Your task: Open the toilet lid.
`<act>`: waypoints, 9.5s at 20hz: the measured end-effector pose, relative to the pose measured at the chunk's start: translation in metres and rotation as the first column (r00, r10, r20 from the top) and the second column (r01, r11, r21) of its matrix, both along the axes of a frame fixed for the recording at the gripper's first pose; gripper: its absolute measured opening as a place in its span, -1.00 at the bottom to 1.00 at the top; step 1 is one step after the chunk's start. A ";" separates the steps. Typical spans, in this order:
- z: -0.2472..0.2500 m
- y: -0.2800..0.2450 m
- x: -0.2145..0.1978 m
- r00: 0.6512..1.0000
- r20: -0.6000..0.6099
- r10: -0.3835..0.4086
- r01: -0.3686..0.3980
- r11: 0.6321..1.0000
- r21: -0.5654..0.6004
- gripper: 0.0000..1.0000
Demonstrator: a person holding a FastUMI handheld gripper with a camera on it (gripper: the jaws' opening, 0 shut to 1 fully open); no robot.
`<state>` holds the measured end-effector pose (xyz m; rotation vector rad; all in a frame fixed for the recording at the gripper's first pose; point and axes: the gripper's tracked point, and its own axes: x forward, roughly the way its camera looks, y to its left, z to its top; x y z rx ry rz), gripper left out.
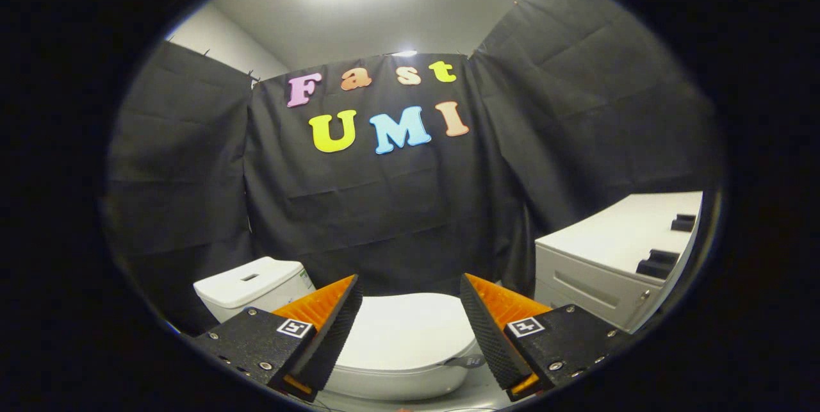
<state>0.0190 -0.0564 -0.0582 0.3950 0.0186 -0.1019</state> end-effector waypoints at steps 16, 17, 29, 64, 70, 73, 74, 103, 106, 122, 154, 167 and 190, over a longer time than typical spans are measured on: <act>-0.162 -0.016 0.048 0.984 -0.173 -0.047 0.137 0.823 0.551 0.91; -0.167 -0.021 0.048 0.982 -0.175 -0.065 0.155 0.808 0.569 0.91; -0.242 -0.043 0.038 0.937 -0.308 -0.168 0.345 0.604 0.718 0.88; -0.224 -0.021 0.056 0.901 -0.430 -0.056 0.392 0.530 0.752 -1.00; -0.168 -0.017 0.059 0.917 -0.392 -0.073 0.348 0.629 0.696 -1.00; -0.143 -0.014 0.061 0.928 -0.362 -0.090 0.334 0.632 0.700 -1.00; -0.136 -0.013 0.061 0.930 -0.357 -0.090 0.331 0.630 0.703 -1.00; -0.018 0.035 0.076 0.960 -0.266 -0.088 0.215 0.840 0.499 -1.00; -0.012 0.039 0.075 0.959 -0.269 -0.095 0.213 0.866 0.453 -1.00; 0.039 0.074 0.087 0.956 -0.270 -0.116 0.152 0.982 0.115 -1.00; 0.143 0.239 0.108 0.991 -0.136 0.004 -0.046 0.951 -0.305 -1.00; 0.159 0.360 0.119 0.974 -0.073 0.215 -0.226 0.882 -0.413 -0.99; 0.173 0.415 0.102 0.860 -0.052 0.508 -0.458 0.722 -0.519 0.27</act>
